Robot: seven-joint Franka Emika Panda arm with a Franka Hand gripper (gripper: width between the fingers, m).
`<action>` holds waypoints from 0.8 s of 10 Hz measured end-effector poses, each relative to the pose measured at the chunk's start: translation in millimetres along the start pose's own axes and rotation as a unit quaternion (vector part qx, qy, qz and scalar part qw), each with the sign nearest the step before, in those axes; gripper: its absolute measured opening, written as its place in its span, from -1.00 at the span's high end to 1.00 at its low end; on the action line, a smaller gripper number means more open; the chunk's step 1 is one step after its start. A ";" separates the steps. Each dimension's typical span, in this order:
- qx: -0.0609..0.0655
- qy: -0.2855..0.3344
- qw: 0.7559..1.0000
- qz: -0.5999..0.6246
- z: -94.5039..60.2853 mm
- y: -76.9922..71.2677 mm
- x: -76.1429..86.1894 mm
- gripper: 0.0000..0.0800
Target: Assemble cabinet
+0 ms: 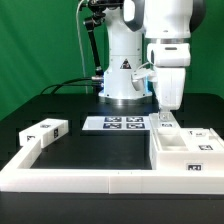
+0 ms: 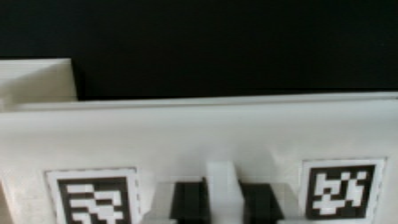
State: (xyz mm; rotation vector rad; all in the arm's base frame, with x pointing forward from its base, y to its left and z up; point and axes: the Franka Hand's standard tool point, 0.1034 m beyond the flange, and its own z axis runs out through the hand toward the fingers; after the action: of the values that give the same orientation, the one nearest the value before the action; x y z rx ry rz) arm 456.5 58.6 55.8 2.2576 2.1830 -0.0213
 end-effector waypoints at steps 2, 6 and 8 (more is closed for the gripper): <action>0.007 -0.004 1.000 -0.007 -0.6 0.6 -1.7 0.82; 0.006 -0.004 1.000 -0.004 -0.9 2.8 -3.8 0.82; 0.006 -0.004 1.000 -0.004 -1.5 2.7 -3.2 0.82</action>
Offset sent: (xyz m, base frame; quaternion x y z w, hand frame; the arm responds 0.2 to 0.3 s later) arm 0.0118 -0.0085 -0.0013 -0.0001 -0.0012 0.0046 1.0000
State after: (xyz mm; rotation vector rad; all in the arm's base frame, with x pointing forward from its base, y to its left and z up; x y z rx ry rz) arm 459.1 55.3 57.3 2.2506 2.1932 -0.0438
